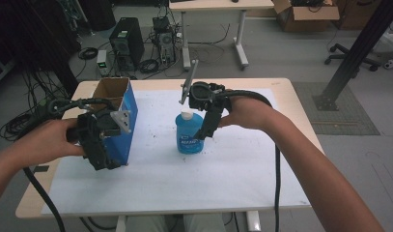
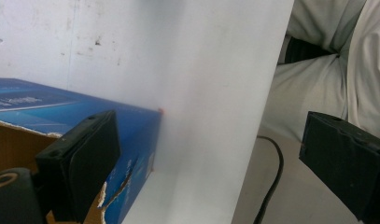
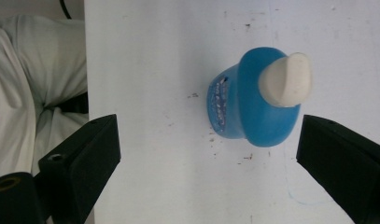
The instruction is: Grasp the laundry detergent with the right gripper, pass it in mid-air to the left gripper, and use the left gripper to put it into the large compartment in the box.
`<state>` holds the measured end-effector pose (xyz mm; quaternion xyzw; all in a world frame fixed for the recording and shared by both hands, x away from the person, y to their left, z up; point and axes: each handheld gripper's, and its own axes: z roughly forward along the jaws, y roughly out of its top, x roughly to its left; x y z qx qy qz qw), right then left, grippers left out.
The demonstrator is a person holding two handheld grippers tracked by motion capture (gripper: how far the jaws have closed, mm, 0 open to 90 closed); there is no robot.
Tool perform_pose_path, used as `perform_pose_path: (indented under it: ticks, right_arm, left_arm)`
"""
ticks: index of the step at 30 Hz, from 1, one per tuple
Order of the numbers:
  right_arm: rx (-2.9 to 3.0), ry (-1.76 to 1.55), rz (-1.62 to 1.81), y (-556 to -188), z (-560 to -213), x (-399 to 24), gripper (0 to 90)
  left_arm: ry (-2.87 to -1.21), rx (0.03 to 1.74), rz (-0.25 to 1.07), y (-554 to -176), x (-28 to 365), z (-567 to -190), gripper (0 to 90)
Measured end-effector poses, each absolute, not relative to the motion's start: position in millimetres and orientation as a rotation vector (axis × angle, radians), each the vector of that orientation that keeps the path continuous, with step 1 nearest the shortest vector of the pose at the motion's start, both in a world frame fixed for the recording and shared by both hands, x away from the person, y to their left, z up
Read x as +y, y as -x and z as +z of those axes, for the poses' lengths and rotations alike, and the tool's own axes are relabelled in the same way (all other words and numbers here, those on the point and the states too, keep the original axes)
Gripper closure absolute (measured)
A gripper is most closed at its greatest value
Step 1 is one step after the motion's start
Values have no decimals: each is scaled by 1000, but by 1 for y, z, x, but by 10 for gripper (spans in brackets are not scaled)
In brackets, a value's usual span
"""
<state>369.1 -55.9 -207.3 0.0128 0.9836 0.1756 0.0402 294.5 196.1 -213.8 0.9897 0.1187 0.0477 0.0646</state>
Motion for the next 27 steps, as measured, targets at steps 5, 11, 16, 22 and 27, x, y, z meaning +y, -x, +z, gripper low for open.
perform_pose_path:
  ticks: [5,11,16,22,27]
  right_arm:
    - [2985,-45,576,-375,-204,-61,58]
    - [2970,-56,610,-383,-202,-66,59]
    - [2956,-48,640,-389,-200,-71,58]
    - [2926,-37,701,-395,-198,-79,56]
    - [2921,-21,736,-397,-199,-82,56]
  left_arm:
    - [-2977,365,155,-294,196,-213,59]
    - [-2973,379,159,-294,198,-213,60]
    - [-2973,385,167,-295,200,-211,60]
    - [-2970,401,180,-296,201,-208,58]
    - [-2972,399,182,-296,201,-209,59]
